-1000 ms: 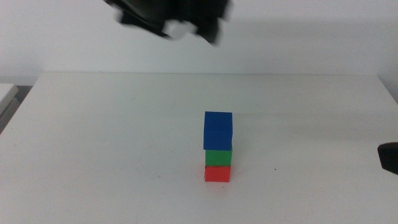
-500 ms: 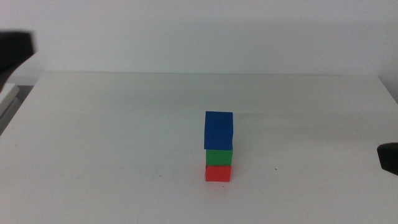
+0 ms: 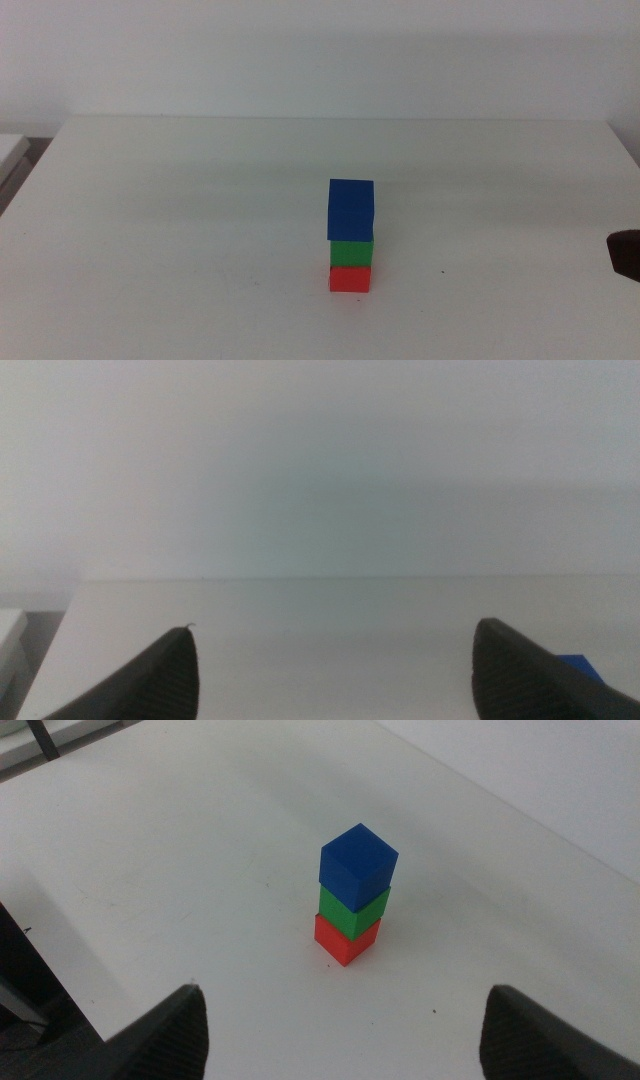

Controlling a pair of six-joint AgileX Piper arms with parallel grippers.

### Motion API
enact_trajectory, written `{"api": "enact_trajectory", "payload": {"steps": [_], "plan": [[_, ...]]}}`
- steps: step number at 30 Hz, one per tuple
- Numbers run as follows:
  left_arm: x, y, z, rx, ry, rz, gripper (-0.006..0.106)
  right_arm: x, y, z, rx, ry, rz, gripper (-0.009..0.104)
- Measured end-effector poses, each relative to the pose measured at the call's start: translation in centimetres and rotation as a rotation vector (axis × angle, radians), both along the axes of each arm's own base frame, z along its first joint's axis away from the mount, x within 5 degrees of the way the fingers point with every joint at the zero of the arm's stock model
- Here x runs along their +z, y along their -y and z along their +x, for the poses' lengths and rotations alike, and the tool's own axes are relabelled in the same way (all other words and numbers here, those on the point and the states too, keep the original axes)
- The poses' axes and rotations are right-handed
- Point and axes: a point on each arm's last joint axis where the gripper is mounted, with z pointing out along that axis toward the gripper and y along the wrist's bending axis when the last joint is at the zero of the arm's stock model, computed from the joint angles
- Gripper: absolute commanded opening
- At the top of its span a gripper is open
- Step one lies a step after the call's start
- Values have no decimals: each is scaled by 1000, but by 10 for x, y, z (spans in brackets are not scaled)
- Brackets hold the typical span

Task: Stack red cubes first, then green, then blue cubes in a specific spot.

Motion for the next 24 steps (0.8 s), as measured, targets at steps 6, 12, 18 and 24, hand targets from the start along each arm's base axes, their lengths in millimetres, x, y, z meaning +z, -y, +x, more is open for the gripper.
{"api": "enact_trajectory", "payload": {"steps": [6,12,18,24], "plan": [[1,0,-5,0,21,-1,94,0,0,0,0,0,0,92],[-9,-2,-11,17,64,-4,94,-19,-4,2,13,-6,-24,92],[-54,-7,-16,65,115,29,94,-68,-10,9,24,64,45,92],[-97,-10,-23,82,109,82,94,-116,7,23,-202,-10,196,92]]}}
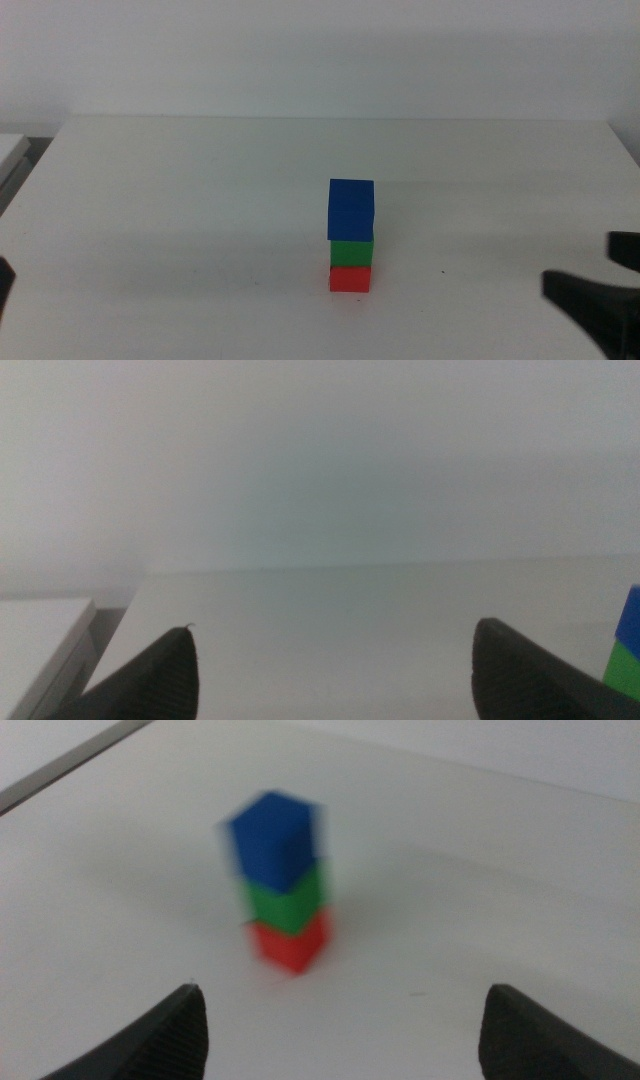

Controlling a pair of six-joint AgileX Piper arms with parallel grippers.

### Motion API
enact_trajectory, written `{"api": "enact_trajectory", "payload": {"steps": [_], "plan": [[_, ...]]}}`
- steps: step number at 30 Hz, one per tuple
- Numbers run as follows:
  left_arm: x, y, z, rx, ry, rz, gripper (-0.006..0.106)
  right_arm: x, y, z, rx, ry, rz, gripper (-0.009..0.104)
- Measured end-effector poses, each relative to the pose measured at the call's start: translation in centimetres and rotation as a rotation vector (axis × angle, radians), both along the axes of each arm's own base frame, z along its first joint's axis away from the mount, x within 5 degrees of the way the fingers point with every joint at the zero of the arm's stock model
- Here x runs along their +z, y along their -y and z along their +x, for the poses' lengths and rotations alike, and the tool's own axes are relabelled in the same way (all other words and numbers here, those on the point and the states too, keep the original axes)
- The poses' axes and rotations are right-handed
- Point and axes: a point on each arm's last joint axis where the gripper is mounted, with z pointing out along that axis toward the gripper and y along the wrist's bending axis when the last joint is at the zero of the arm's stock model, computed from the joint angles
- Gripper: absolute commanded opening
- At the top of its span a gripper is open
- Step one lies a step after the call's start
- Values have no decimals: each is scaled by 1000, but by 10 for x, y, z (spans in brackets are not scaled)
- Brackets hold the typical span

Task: Stack red cubes first, then green, then blue cubes in a specific spot.

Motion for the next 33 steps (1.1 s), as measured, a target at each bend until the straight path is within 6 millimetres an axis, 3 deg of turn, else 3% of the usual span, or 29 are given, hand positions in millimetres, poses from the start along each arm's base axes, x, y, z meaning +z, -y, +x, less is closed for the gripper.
{"api": "enact_trajectory", "payload": {"steps": [5,9,16,33], "plan": [[-28,0,2,6,-16,5,94,-32,30,0,-237,54,64,92],[-49,-1,8,20,-11,1,94,-69,50,-15,-377,70,52,92],[-73,-1,13,27,-38,-27,94,-117,66,-38,-515,153,57,92],[-74,-2,14,30,-22,-37,94,-120,67,-42,-529,203,62,92]]}}
